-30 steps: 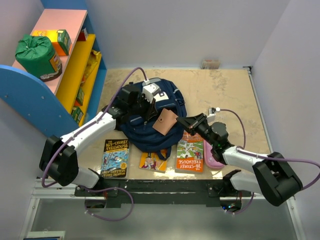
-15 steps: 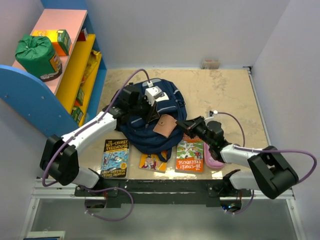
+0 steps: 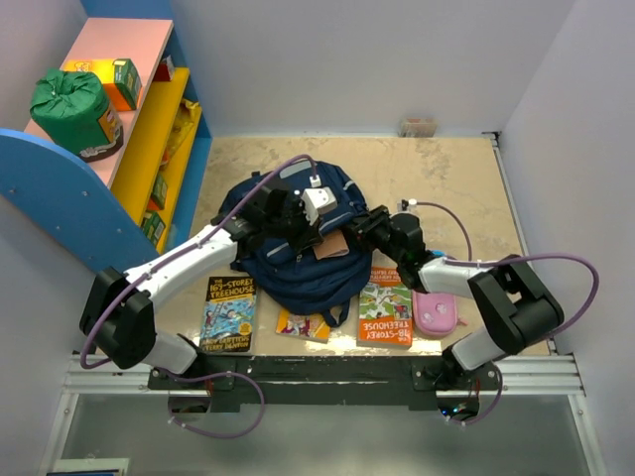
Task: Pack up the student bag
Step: Place the personal item in the student bag.
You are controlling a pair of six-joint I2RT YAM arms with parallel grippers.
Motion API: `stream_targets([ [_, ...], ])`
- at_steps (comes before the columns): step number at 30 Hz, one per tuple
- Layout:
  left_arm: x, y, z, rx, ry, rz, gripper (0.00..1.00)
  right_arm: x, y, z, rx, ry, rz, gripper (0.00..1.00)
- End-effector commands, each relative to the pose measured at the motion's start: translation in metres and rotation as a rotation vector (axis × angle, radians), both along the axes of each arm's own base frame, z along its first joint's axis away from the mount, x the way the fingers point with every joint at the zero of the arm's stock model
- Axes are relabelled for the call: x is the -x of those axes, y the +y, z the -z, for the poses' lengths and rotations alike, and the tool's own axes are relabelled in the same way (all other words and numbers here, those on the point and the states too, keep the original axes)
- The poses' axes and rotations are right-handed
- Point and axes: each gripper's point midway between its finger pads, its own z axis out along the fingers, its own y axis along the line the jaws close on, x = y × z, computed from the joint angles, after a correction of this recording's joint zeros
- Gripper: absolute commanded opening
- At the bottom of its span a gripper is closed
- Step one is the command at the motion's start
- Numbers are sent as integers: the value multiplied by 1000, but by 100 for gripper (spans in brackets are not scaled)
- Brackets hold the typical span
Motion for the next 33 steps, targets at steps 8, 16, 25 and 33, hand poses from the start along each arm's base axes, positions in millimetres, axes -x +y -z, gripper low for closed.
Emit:
stream_targets([
  [8,2,-23,-33,99,-69,75,3,-8,-30,-78,321,-233,47,65],
  [16,-1,-21,-30,82,-80,66,3,19,-62,-97,566,-296,13,0],
  [25,-4,-22,-31,84,-78,61,3,71,-42,-77,602,-369,-237,0],
  [33,-5,-22,-28,72,-81,56,3,109,-12,-46,537,-413,-392,0],
])
